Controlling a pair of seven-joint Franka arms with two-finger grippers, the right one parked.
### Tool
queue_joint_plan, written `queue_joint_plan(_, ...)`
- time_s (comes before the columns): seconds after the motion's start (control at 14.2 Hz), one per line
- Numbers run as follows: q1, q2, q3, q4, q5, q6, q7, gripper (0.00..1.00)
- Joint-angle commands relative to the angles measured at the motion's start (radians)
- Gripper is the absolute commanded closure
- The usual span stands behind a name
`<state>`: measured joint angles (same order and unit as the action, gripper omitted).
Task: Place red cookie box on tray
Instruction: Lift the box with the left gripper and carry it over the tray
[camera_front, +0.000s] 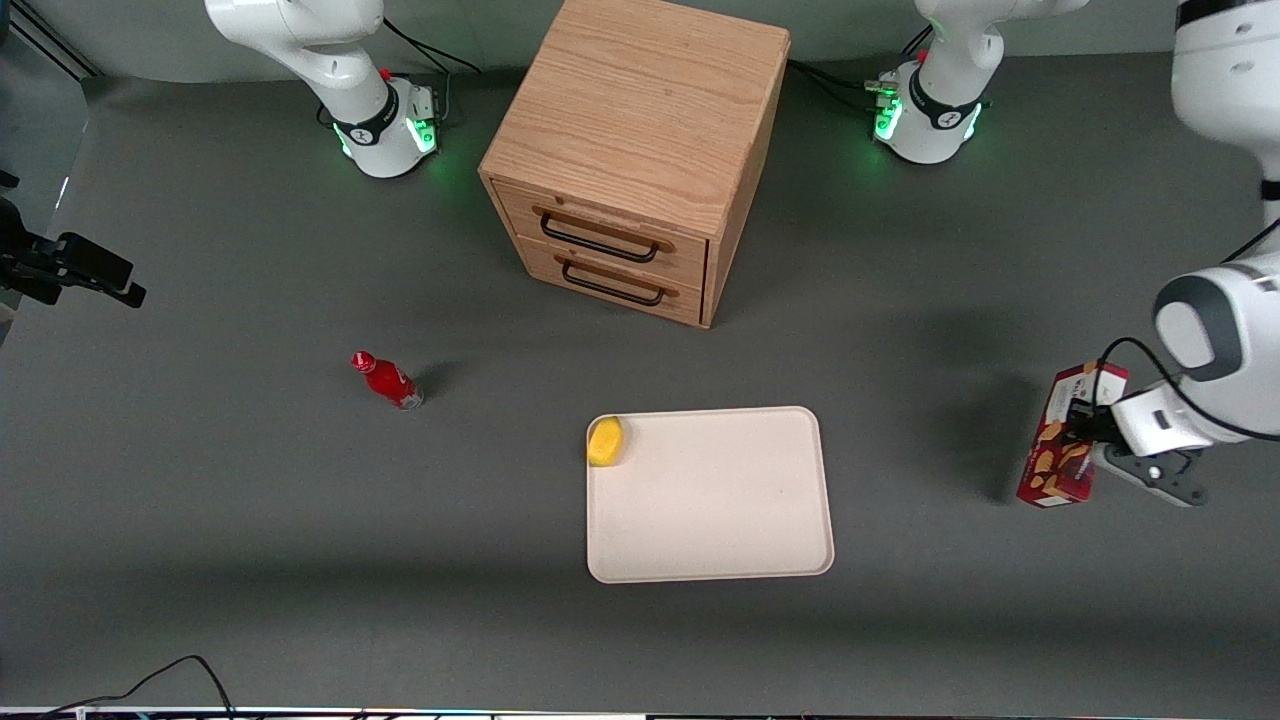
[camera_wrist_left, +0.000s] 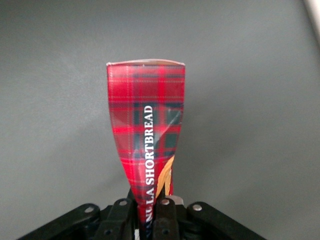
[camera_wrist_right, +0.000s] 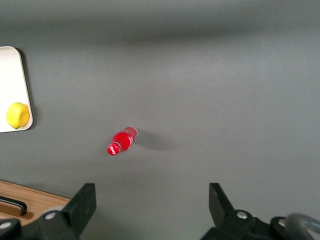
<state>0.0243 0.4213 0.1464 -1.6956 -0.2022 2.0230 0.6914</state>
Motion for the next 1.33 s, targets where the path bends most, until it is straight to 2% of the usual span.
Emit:
queue_joint_plan(0.0,-0.026,-0.071,-0.008,0.179,0.007,-0.293,-0.218,1.00)
queue_joint_plan(0.14,-0.030,-0.079,-0.097,0.295,0.012,-0.429,-0.428,1.00)
queue_joint_plan(0.21,-0.030,-0.079,-0.161,0.316,0.035,-0.444,-0.538,1.00)
queue_joint_plan(0.35,-0.032,-0.064,-0.324,0.318,0.091,-0.402,-0.810,1.00)
queue_joint_plan(0.49,-0.034,-0.012,-0.477,0.307,0.174,-0.267,-1.048,1.00)
queue_joint_plan(0.56,-0.035,0.038,-0.525,0.306,0.213,-0.198,-1.122,1.00)
queue_joint_plan(0.7,-0.053,0.144,-0.580,0.295,0.344,-0.071,-1.220,1.00)
queue_joint_plan(0.98,-0.066,0.299,-0.591,0.214,0.582,0.228,-1.322,1.00)
queue_joint_plan(1.12,-0.064,0.338,-0.587,0.188,0.650,0.331,-1.374,1.00)
queue_joint_plan(1.19,-0.063,0.340,-0.585,0.188,0.664,0.333,-1.374,0.01)
queue_joint_plan(1.26,-0.057,0.329,-0.585,0.188,0.659,0.323,-1.377,0.00)
